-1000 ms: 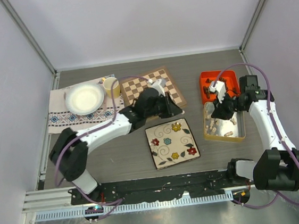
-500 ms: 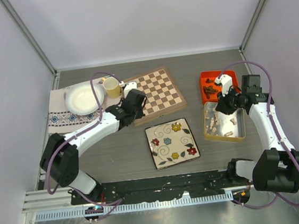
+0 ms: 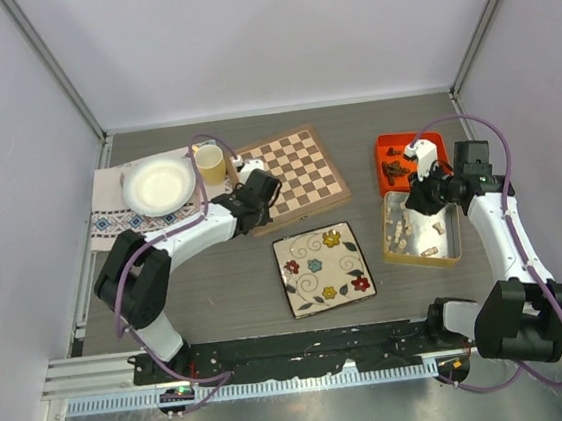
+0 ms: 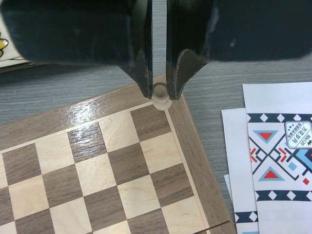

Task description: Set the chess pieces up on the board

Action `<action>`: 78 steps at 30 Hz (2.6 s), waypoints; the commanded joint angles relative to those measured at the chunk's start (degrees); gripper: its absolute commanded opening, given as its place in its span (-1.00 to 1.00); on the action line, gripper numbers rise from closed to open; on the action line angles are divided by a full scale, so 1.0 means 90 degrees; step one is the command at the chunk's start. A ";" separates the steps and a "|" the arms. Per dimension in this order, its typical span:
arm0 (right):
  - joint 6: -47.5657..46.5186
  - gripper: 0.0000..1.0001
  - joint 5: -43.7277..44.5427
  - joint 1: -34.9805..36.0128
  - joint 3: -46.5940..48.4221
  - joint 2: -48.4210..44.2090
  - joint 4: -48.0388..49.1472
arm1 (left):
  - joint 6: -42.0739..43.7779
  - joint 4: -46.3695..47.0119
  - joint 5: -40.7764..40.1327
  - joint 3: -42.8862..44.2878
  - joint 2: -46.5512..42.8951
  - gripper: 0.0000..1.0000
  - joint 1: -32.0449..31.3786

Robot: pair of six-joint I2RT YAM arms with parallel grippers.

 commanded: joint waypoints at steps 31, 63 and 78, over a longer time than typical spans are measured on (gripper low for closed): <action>0.0016 -0.95 -0.0058 -0.0037 -0.0009 0.0019 0.0222 | -0.0097 0.0502 0.0412 0.0251 0.0378 -0.35 0.0273; 0.0016 -0.95 -0.0068 -0.0037 -0.0009 0.0048 0.0222 | 0.0011 0.0531 0.0421 0.0320 0.0418 -0.37 0.0361; -0.0110 -0.95 -0.0030 -0.0027 0.0039 0.0106 0.0095 | 0.0225 0.0092 0.0772 0.0417 -0.0626 0.37 0.0361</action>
